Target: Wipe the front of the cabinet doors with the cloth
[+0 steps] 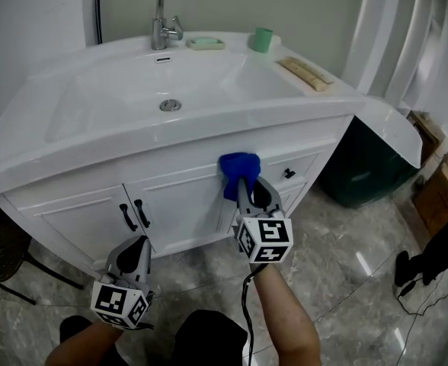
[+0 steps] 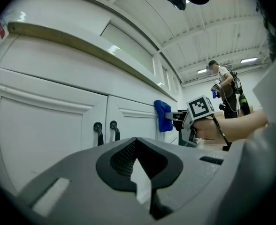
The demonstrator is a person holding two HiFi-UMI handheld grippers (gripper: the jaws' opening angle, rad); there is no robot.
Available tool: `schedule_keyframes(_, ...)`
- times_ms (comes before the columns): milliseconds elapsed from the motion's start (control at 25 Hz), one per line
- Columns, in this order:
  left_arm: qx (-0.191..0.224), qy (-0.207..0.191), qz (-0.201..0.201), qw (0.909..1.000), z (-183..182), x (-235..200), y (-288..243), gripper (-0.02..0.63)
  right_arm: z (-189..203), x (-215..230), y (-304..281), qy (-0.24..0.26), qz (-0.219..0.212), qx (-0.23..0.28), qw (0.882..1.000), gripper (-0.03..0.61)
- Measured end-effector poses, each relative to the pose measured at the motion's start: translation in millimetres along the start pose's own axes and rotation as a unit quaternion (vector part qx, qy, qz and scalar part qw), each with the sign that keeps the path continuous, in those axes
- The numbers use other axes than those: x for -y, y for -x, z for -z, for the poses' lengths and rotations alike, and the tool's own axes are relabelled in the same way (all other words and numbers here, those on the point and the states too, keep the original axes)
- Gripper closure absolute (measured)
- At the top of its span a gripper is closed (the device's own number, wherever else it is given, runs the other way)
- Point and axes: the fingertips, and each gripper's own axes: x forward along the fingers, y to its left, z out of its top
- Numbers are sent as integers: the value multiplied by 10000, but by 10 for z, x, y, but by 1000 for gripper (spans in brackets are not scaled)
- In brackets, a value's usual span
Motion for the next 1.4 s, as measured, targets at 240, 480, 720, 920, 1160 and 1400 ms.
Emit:
schedule_keyframes(240, -78, 114, -155, 9998, 132, -83, 24, 614, 73, -434, 172, -216, -231, 2, 9995, 529)
schedule_keyframes(480, -77, 415, -489, 9979, 140, -366, 169, 614, 160, -1609, 159, 108, -1122, 103, 9936, 529)
schedule_keyframes(720, -104, 478, -507, 9975, 154, -392, 254, 613, 543, -2238, 48, 109, -1580, -438, 9864, 529)
schedule_keyframes(920, -123, 454, -466, 9978, 168, -401, 285, 612, 594, -2261, -20, 224, -1521, -462, 9870, 529)
schedule_keyframes(1160, -205, 528, -454, 9974, 161, -377, 194, 613, 576, -1956, -76, 160, -1354, -462, 9896, 529)
schedule_keyframes(1400, -215, 527, -369, 9977, 191, -242, 129, 614, 639, -1203, -104, 853, -997, -652, 9892, 529)
